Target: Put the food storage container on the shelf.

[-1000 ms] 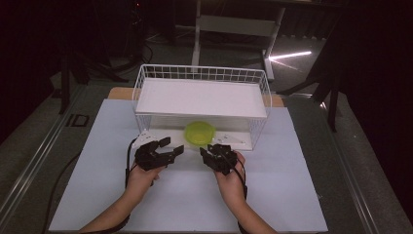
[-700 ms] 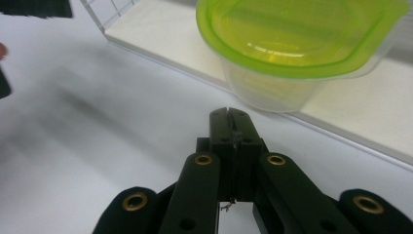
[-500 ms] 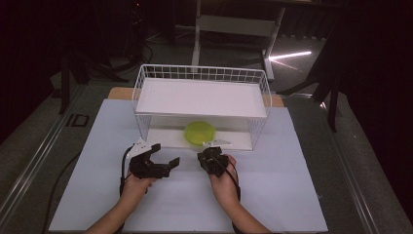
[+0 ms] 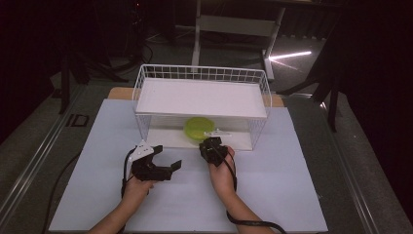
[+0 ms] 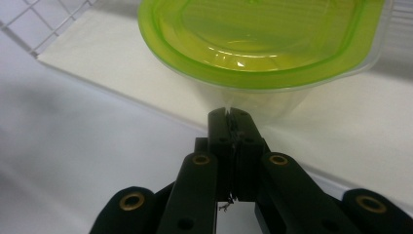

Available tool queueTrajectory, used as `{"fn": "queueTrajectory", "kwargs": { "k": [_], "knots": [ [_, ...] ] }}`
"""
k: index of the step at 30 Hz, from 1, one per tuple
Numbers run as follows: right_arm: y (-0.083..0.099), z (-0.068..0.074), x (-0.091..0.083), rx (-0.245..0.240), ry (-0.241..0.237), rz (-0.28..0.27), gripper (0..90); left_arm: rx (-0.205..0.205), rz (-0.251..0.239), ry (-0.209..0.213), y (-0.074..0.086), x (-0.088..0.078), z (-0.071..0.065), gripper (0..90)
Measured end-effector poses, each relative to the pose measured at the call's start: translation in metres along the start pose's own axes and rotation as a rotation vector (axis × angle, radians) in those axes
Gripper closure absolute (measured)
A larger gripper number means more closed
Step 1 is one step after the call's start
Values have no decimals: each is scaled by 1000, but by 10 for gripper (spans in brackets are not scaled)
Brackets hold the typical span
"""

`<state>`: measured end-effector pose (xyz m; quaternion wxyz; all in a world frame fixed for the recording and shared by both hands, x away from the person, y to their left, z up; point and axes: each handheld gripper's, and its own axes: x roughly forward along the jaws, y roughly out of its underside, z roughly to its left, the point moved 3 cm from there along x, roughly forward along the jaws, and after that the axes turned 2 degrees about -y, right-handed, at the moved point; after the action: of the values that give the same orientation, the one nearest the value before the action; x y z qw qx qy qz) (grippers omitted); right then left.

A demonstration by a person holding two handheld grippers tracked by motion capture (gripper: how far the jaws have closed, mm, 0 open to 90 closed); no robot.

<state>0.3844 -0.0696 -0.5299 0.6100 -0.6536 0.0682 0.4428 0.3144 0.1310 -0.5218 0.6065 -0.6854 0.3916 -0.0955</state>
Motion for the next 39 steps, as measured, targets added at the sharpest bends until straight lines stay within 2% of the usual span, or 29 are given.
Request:
{"fn": "queueTrajectory", "kwargs": {
  "k": [7, 9, 12, 16, 18, 22, 24, 27, 29, 31, 34, 36, 38, 39],
  "knots": [
    [-9, -3, 5, 2, 12, -5, 872, -2, 1, 5, 1, 0, 0, 15],
    [-11, -3, 7, -23, 32, -4, 872, -4, -1, 8, 1, 1, 0, 15],
    [-12, -3, 7, -14, 26, -1, 872, 4, 2, 10, 1, 1, -1, 15],
    [-8, 2, -1, -39, 11, -9, 847, 0, 1, 27, 1, -1, -1, 15],
    [-5, 6, -7, -58, -1, -21, 800, 3, -1, 41, 1, -2, -1, 15],
    [0, 13, -23, -114, -14, -56, 667, 35, -4, 72, -2, -4, -5, 15],
    [1, 16, -31, -115, -36, -76, 551, 43, -10, 75, -4, -6, -7, 15],
    [2, 18, -43, -131, -71, -137, 352, 56, -18, 78, -10, -11, -10, 15],
    [2, 18, -47, -135, -77, -158, 320, 62, -21, 82, -12, -13, -11, 15],
    [2, 18, -56, -153, -112, -184, 188, 65, -34, 87, -16, -17, -13, 15],
    [2, 19, -66, -180, -126, -207, 138, 77, -47, 103, -21, -22, -17, 15],
    [3, 19, -71, -187, -128, -221, 139, 85, -54, 108, -23, -25, -19, 15],
    [5, 19, -75, -201, -126, -211, 139, 100, -46, 110, -24, -27, -22, 15],
    [6, 18, -78, -190, -131, -213, 139, 109, -42, 111, -24, -29, -23, 15]
  ]
}}
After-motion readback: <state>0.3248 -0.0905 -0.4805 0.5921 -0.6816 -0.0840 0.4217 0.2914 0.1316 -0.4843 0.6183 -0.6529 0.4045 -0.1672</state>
